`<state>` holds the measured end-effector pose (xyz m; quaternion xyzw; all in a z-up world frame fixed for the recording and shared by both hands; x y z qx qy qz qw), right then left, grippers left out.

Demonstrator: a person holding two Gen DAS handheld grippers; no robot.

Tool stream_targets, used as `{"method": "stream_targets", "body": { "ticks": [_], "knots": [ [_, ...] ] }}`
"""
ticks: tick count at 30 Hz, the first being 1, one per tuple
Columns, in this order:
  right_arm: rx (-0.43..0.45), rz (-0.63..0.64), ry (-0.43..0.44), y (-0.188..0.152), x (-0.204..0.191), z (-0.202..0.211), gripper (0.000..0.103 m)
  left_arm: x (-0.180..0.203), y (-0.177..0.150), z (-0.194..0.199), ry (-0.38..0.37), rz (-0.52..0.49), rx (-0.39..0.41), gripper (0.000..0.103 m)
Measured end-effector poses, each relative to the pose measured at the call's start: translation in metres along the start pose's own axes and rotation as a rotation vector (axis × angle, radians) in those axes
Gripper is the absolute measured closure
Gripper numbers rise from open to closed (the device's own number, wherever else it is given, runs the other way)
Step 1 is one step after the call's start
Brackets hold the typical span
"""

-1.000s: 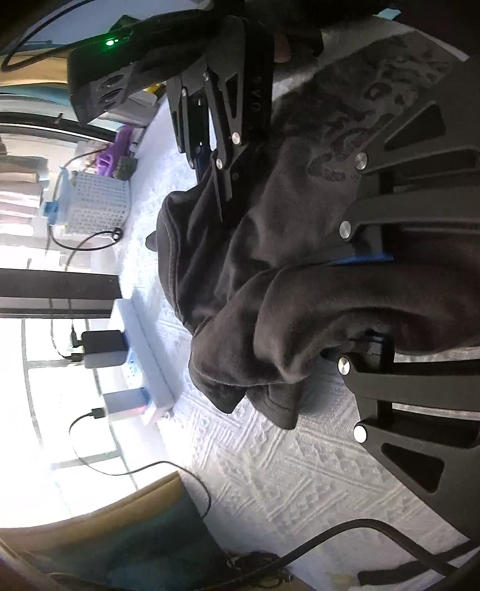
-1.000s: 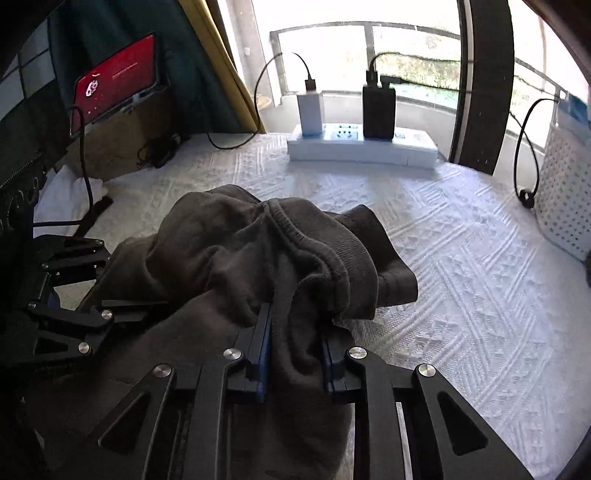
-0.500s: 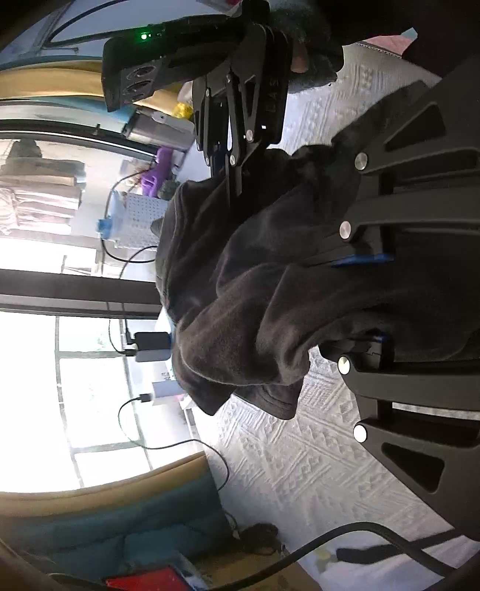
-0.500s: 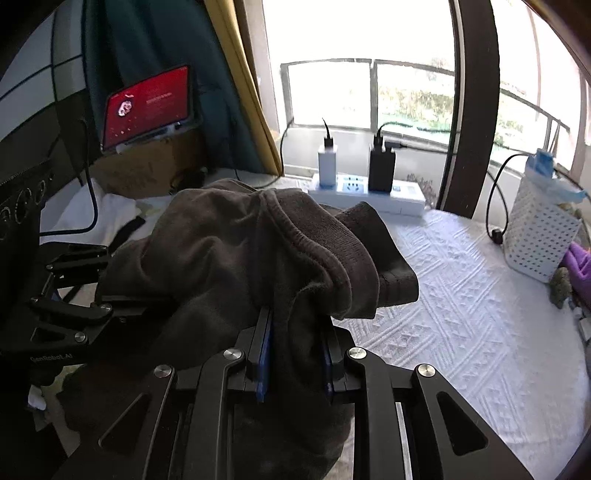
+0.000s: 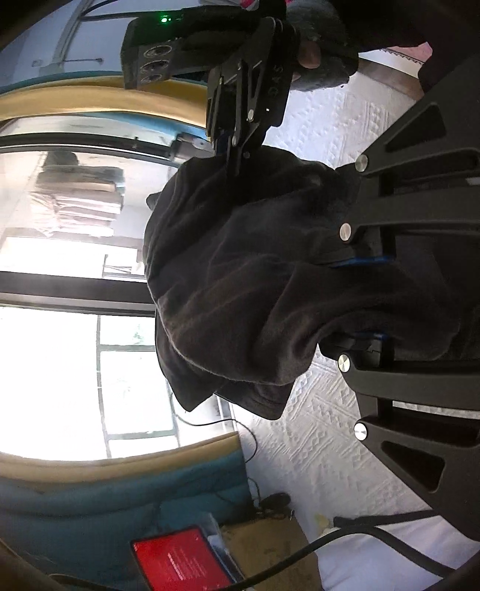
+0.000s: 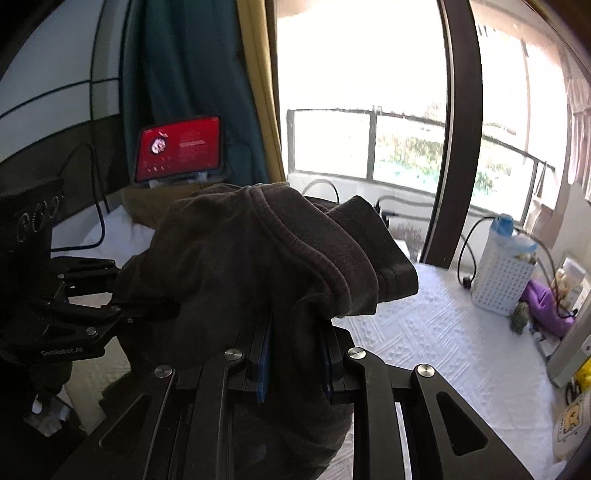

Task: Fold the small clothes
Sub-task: 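Grasp the folded shirt with both grippers and lift it off the bed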

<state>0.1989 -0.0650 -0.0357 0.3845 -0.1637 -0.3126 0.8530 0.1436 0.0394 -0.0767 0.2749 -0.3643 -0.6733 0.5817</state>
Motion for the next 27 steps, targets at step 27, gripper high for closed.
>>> {"method": "stream_targets", "body": {
  "ticks": [27],
  "knots": [
    [0.303,0.234,-0.01,0.066,-0.142,0.138,0.089,-0.056,-0.011,0.176,0.156,0.037,0.352,0.08]
  ]
}}
Point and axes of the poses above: each gripper's, at about its wrist camera, not at the fingertips, and z roughly against the way its jaws point, x to its right, y to its top, the point moved 8 cm from there along -z, roughly the way its jaws point, and after that the axes turned 5 degrees about -x, right-handed, at the moved point
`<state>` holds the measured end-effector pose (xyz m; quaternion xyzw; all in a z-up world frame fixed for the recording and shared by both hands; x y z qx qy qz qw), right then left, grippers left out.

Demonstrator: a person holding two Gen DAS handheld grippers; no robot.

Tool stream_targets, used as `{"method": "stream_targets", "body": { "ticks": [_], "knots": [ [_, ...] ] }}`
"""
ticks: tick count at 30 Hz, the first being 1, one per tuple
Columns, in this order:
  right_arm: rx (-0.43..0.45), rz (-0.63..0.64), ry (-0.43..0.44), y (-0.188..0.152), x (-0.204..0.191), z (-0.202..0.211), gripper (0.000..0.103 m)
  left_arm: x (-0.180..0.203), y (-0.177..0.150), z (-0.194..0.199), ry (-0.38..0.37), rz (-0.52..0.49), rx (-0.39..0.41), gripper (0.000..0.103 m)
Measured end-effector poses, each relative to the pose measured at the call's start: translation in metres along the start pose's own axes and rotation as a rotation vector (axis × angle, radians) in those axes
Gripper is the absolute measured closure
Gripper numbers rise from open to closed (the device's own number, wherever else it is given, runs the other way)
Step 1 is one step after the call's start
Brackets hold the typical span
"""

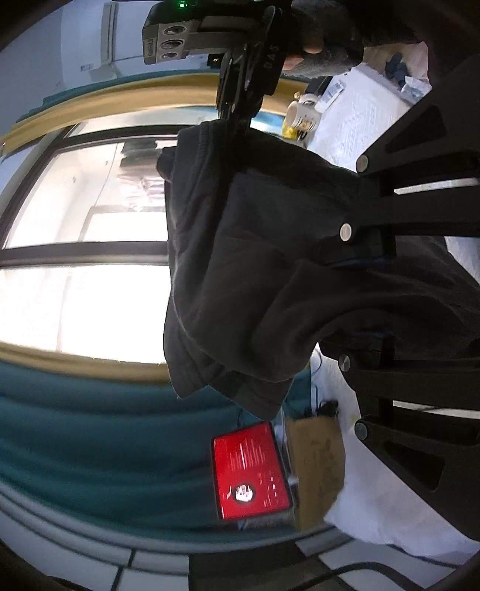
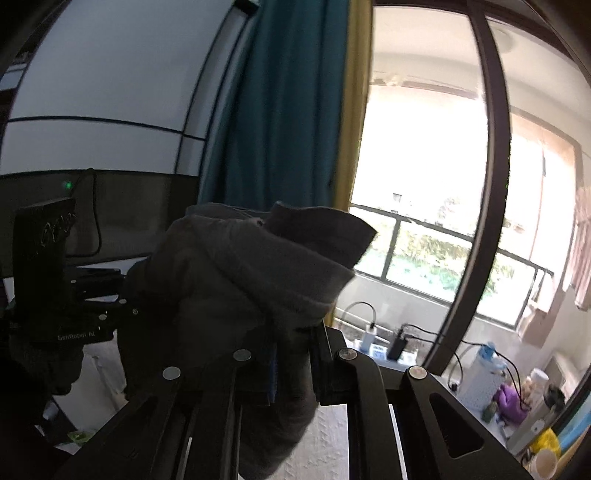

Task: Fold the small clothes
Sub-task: 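Grasp the folded shirt with both grippers and lift it off the bed, then lower the folded shirt onto the white pillow and open both grippers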

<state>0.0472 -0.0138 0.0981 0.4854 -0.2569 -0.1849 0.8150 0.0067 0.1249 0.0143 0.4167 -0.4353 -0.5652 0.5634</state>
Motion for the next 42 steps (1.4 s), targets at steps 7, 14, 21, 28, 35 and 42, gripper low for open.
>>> {"method": "stream_targets", "body": {
  "ticks": [7,14,21,28,35,42],
  "knots": [
    [-0.06,0.023,0.071,-0.001,-0.033,-0.046,0.093,-0.044,-0.029,-0.025,0.026,0.052,-0.071,0.08],
    [-0.147,-0.007,0.101,-0.019,-0.038,-0.107,0.093,-0.071,-0.054,-0.055,0.014,0.079,-0.155,0.08],
    [-0.229,-0.071,0.116,-0.041,-0.025,-0.178,0.093,-0.095,-0.069,-0.105,-0.005,0.083,-0.255,0.08],
    [-0.301,-0.135,0.124,-0.064,-0.003,-0.229,0.093,-0.117,-0.083,-0.156,-0.008,0.091,-0.353,0.08],
    [-0.377,-0.179,0.16,-0.089,0.014,-0.283,0.093,-0.133,-0.103,-0.194,0.043,0.12,-0.478,0.08],
    [-0.478,-0.239,0.221,-0.127,0.025,-0.333,0.093,-0.159,-0.139,-0.221,0.142,0.184,-0.624,0.078]
  ]
}}
Point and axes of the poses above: each gripper's, at about its wrist camera, not at the fingertips, and z roughly against the way its jaws point, x to its right, y to its top, the point moved 8 cm from there along -z, roughly the way its jaws point, and after that the axes turned 5 degrees about -x, right-handed, at the moved point
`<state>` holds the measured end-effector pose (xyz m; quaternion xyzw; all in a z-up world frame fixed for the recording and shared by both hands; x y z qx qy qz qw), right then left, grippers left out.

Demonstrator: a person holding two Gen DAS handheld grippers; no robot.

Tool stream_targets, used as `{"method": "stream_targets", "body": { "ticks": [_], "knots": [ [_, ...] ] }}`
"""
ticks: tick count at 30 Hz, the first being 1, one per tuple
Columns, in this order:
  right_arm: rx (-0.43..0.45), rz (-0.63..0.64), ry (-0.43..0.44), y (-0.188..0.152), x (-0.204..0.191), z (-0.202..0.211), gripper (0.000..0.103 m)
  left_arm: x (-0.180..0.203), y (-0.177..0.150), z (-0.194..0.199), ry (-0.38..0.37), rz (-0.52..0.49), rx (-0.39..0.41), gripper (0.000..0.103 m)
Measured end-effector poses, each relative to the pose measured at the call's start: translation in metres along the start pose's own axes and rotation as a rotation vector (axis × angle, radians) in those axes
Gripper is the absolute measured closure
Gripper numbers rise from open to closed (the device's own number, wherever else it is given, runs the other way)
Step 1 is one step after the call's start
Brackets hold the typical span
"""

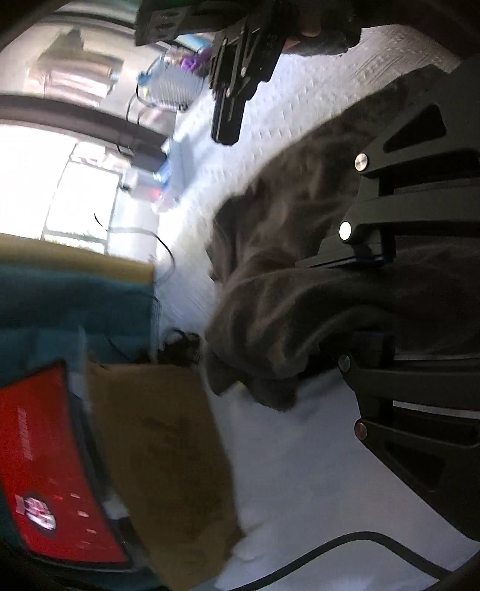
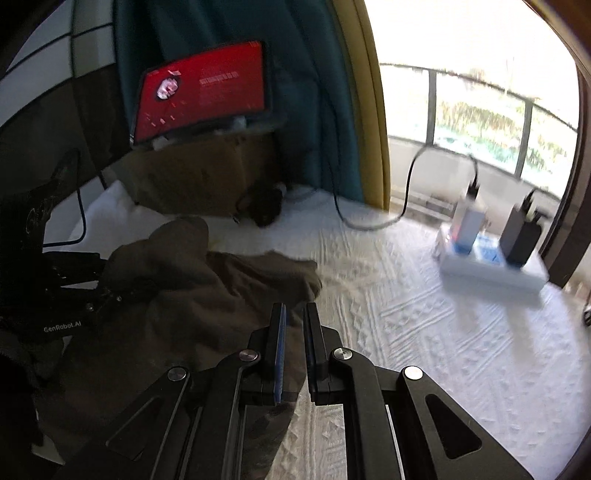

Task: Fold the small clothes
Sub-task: 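Lower the folded shirt onto the white pillow and open both grippers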

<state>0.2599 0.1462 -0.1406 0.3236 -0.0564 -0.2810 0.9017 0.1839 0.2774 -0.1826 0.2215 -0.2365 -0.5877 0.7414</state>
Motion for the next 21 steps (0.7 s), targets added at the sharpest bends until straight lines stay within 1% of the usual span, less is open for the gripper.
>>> {"method": "stream_targets", "body": {
  "ticks": [3,6,8,12,16,17,18,19,20,21],
  "knots": [
    [-0.045,-0.025,0.03,-0.006,0.007,-0.019,0.093,-0.012,-0.006,-0.009,0.025,0.045,-0.036,0.073],
    [-0.066,-0.038,0.043,-0.009,0.009,-0.03,0.093,-0.022,-0.008,-0.008,0.038,0.074,-0.042,0.069],
    [-0.076,-0.043,0.04,-0.011,0.011,-0.036,0.093,-0.025,-0.01,-0.006,0.06,0.075,-0.049,0.069],
    [-0.127,-0.032,0.034,-0.022,0.008,-0.049,0.093,-0.028,-0.016,-0.001,0.088,0.077,-0.06,0.068],
    [-0.14,-0.033,0.021,-0.029,0.008,-0.051,0.092,-0.027,-0.016,0.009,0.121,0.073,-0.047,0.067],
    [-0.143,-0.03,0.013,-0.031,0.008,-0.051,0.09,-0.027,-0.017,0.012,0.129,0.073,-0.044,0.067],
    [-0.15,-0.028,0.001,-0.034,0.008,-0.05,0.086,-0.027,-0.018,0.015,0.135,0.075,-0.041,0.067],
    [-0.152,-0.03,-0.007,-0.035,0.01,-0.051,0.072,-0.028,-0.02,0.017,0.139,0.077,-0.04,0.067],
    [-0.157,-0.038,-0.024,-0.037,0.012,-0.05,0.048,-0.027,-0.02,0.02,0.141,0.077,-0.037,0.067],
    [-0.157,-0.046,-0.035,-0.04,0.015,-0.048,0.038,-0.026,-0.022,0.024,0.144,0.076,-0.031,0.067]
  ]
}}
Point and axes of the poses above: each gripper's, at about its wrist camera, not at the fingertips, and z roughly against the way its jaws point, x to its right, y to its top, the point moved 8 cm from there along -z, roughly the way its jaws point, and after that the axes turned 5 degrees about -x, right-handed, at the moved point
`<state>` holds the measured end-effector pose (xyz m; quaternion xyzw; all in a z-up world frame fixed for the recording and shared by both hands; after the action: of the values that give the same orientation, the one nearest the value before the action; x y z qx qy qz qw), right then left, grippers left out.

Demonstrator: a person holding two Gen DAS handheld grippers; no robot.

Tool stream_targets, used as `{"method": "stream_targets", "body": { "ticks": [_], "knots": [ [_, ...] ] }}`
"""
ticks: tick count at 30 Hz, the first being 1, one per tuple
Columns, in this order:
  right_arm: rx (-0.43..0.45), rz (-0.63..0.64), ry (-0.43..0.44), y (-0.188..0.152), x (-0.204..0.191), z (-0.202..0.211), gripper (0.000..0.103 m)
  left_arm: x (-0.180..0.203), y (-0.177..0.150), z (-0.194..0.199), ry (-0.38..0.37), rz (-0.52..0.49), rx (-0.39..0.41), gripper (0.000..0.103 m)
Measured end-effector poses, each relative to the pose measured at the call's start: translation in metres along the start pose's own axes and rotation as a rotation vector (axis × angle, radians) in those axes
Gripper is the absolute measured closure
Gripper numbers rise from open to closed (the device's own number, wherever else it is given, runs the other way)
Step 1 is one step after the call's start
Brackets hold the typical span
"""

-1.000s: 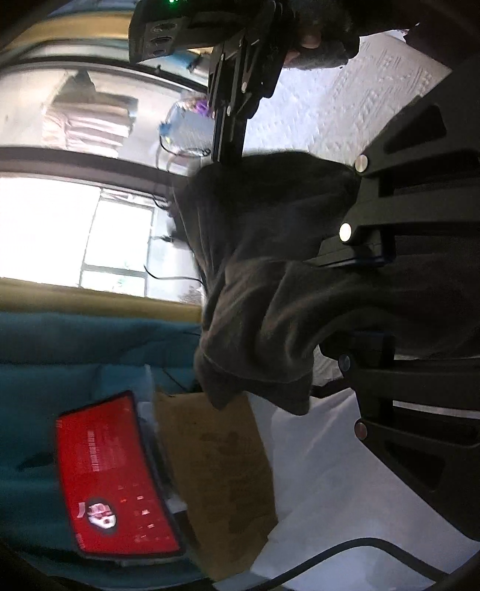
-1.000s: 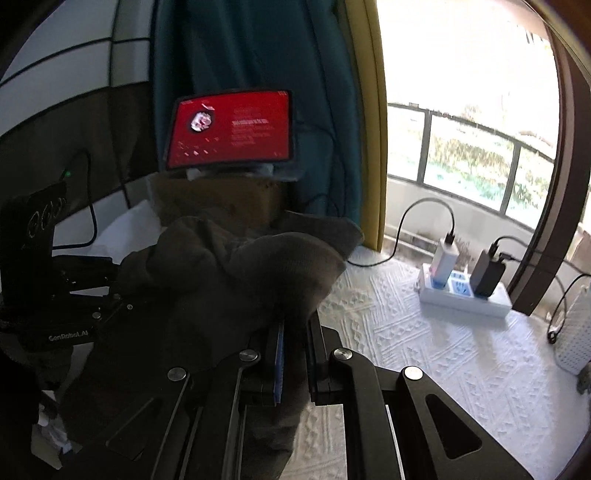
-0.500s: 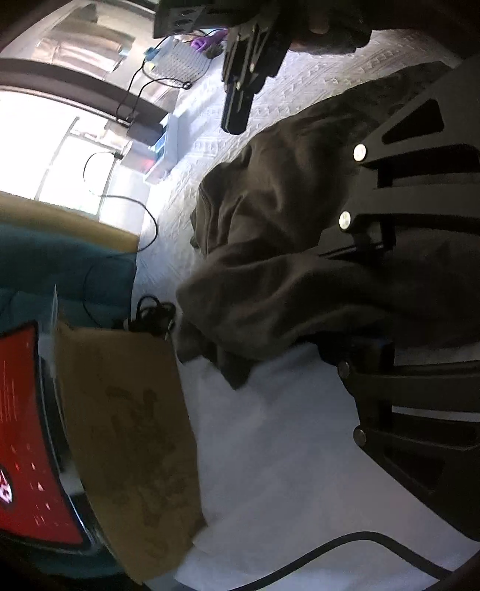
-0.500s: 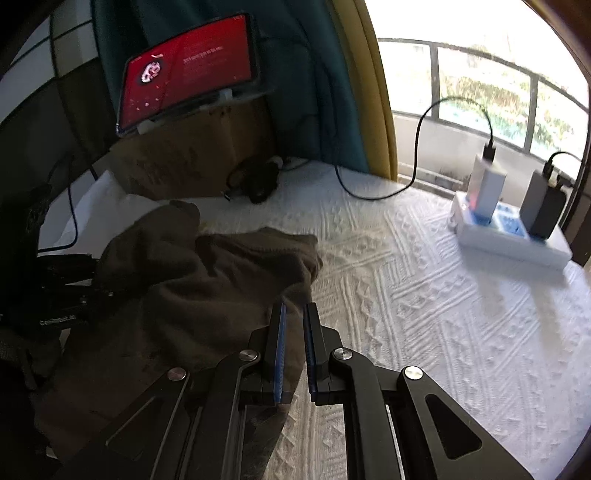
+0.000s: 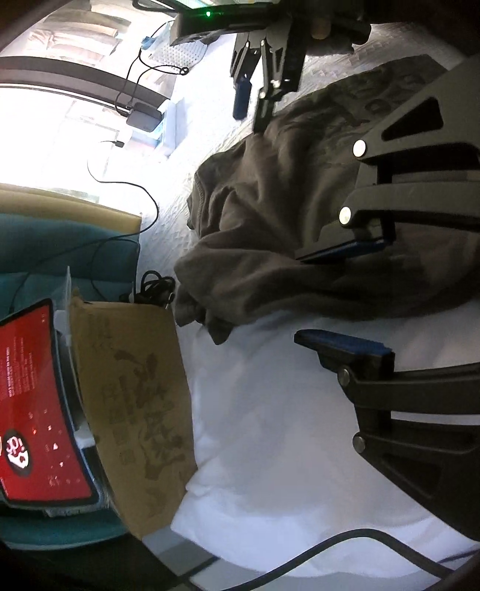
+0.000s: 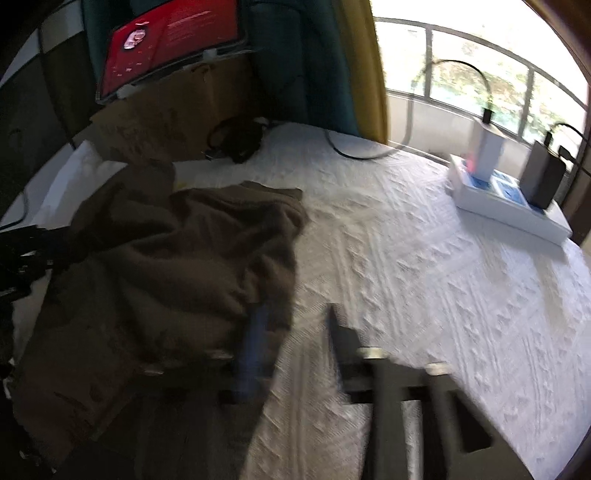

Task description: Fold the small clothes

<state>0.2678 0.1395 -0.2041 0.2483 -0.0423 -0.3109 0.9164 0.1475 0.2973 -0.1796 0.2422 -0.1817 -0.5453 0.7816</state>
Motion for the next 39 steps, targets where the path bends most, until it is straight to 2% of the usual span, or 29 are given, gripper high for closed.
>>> {"method": "stream_targets", "body": {
  "ticks": [1,9,21,32,35,37,38,39],
  "knots": [
    [0.005,-0.01,-0.003,-0.003,0.003,0.003,0.033,0.0,-0.001,0.003,0.001,-0.001,0.007,0.067],
    [0.024,-0.04,-0.01,-0.021,0.007,0.031,0.033,0.014,-0.01,0.026,-0.014,-0.007,0.058,0.064],
    [0.032,-0.044,-0.004,-0.067,-0.011,0.06,0.033,0.043,-0.059,0.036,-0.067,-0.061,0.009,0.063],
    [0.033,-0.032,-0.011,-0.098,-0.028,0.075,0.032,0.042,-0.102,0.039,-0.035,-0.066,-0.031,0.063],
    [0.033,-0.022,-0.017,-0.105,-0.032,0.079,0.032,0.044,-0.114,0.045,-0.028,-0.105,-0.011,0.063],
    [0.029,-0.017,-0.019,-0.11,-0.035,0.079,0.032,0.043,-0.118,0.047,-0.009,-0.129,-0.005,0.065],
    [0.028,-0.017,-0.019,-0.112,-0.036,0.08,0.032,0.043,-0.119,0.047,-0.007,-0.129,-0.004,0.071],
    [0.024,-0.016,-0.019,-0.115,-0.037,0.08,0.032,0.041,-0.121,0.047,0.0,-0.131,-0.005,0.074]
  ]
}}
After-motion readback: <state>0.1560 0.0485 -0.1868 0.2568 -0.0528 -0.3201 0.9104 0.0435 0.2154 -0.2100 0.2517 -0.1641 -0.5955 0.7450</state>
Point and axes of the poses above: each gripper's, at about its wrist camera, not at the fingertips, and z roughly against the way its jaws point, x to its right, y to its top, the point moved 8 cm from there along -z, roughly the way its jaws point, and after that the axes turned 5 degrees about -x, right-handed, at the moved point
